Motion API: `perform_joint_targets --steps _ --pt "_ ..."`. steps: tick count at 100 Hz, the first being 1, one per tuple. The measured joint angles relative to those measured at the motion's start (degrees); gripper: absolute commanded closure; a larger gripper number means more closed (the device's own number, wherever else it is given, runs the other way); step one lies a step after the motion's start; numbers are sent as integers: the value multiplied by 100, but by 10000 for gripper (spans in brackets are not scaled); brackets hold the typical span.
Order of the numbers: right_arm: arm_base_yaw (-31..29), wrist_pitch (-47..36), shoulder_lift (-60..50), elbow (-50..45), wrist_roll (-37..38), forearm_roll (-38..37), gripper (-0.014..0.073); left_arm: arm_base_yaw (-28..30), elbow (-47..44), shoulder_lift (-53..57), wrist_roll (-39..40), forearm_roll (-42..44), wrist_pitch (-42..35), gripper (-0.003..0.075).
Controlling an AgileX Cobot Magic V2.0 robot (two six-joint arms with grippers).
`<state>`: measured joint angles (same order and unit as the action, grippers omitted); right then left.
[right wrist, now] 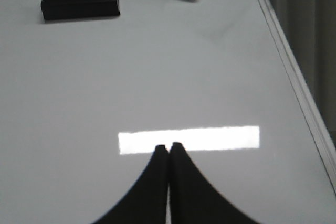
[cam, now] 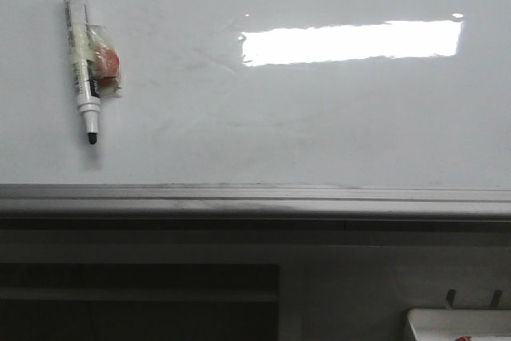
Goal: Write number 2 on whiteboard
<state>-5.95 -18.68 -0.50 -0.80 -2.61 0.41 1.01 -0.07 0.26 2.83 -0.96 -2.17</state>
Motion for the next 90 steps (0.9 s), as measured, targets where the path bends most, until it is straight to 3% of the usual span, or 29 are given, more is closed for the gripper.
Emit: perform_joint_targets --steps 11,19,31,50,69,76,84,90 --pt "0 -104 0 0 13 68 654 0 0 0 0 0 -134 741" --pt "0 355 0 43 137 117 654 0 0 0 0 -44 -360 741" --pt "0 2286 0 646 222 138 654 0 94 0 0 -281 -272 741" --pt "0 4958 130 1853 261 203 654 0 1063 -124 0 525 1125 741" --pt "0 5998 299 2289 261 751 654 0 1678 -507 0 719 1357 732" --pt "0 6158 299 2302 261 913 654 -11 1707 -554 -9 603 1357 668" --pt "0 6211 299 2302 261 995 654 -85 1707 -585 -9 520 1357 526" --pt "0 6228 299 2302 261 1007 654 -170 1683 -606 -9 467 1206 460"
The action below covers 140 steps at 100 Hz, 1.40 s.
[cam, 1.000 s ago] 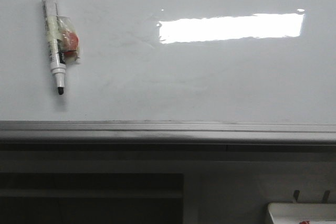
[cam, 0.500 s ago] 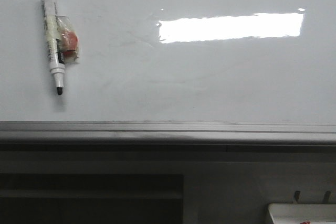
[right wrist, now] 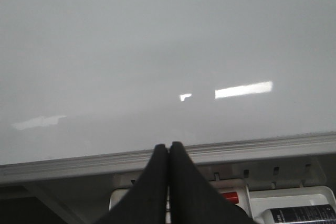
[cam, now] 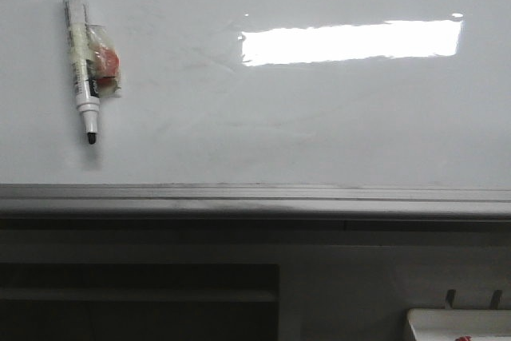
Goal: Write number 2 on whiteboard
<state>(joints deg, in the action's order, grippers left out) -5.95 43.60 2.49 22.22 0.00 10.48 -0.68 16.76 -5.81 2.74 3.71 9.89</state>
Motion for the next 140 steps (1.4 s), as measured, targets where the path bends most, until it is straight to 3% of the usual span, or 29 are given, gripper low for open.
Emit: perform_joint_targets --steps 6,24,49,60,79,119,140 --pt "0 10 0 0 0 24 654 -75 -119 0 0 -122 -348 419" --pt "0 10 0 0 0 306 654 -318 -830 -84 30 -371 -1991 418" --pt "12 -11 0 0 -107 403 654 -1278 -1058 -726 1510 1416 -2726 415" --pt "12 -25 0 0 -170 403 654 -1689 -1030 -1302 1967 1659 -2803 415" --pt "12 -50 0 0 -262 506 654 -2243 -612 -2724 2095 1663 -2781 416" --pt "12 -50 0 0 -389 541 654 -3520 113 -5088 2117 639 -2839 415" --pt "12 -52 0 0 -389 541 654 -3674 135 -5571 2128 151 -3063 415"
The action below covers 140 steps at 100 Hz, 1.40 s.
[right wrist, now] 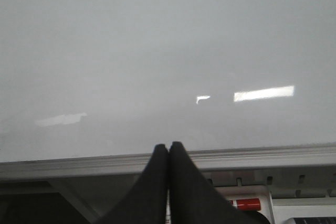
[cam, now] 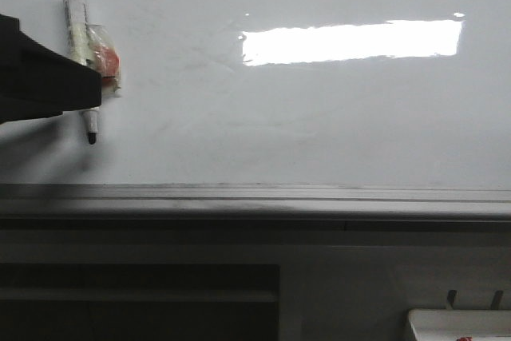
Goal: Write number 2 on whiteboard
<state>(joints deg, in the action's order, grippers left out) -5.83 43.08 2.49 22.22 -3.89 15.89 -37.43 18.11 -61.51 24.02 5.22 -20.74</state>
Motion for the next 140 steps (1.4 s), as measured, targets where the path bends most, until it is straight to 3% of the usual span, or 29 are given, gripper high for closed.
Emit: perform_joint_targets --steps 32,40,52,64,85,98,112,140 --pt "0 -10 0 0 -11 0 654 -24 124 -610 22 -337 -423 431" --pt "0 -10 0 0 -11 0 654 -32 227 -776 22 -325 -544 505" --pt "0 1 0 0 -11 0 654 -37 333 -947 22 -304 -568 745" --pt "0 70 4 0 -295 140 654 -37 345 -981 12 -116 -591 741" --pt "257 194 179 0 -2012 1567 654 -37 345 -864 -9 576 -353 741" --pt "604 192 356 0 -2647 1901 654 -37 345 -515 -9 1365 -260 741" --pt "1094 125 552 0 -2880 1950 654 -37 345 -44 -17 2270 -201 741" --pt "2634 -608 1122 0 -3164 1959 642 -37 334 713 -21 2833 222 741"
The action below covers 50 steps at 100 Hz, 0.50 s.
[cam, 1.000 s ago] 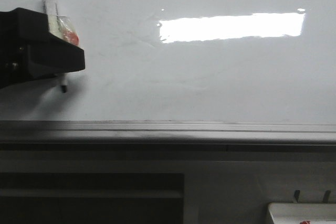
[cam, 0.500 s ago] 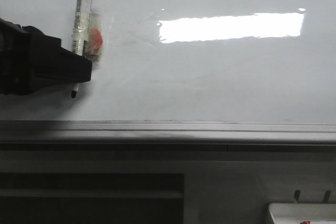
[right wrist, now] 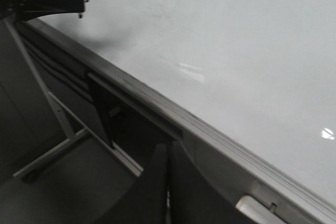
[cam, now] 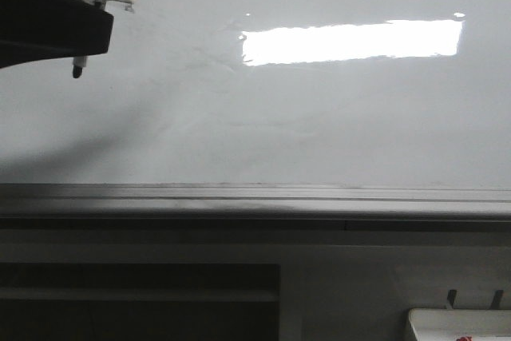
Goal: Write number 2 on whiteboard
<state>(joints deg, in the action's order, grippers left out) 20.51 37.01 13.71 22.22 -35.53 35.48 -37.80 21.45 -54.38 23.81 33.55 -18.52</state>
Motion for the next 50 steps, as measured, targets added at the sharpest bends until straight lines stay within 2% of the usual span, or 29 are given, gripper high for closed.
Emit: perform_joint_targets --steps 12,31,39,50 --pt "712 -429 403 0 -25 -389 642 0 0 118 -10 175 24 741" --pt "1238 -1488 1382 48 -202 -617 635 0 0 140 -10 547 24 741" --pt "1440 -1658 1870 243 -495 -621 571 0 0 140 -10 982 24 741" --pt "1977 -1757 2500 570 -830 -625 390 0 0 140 -10 1721 46 741"
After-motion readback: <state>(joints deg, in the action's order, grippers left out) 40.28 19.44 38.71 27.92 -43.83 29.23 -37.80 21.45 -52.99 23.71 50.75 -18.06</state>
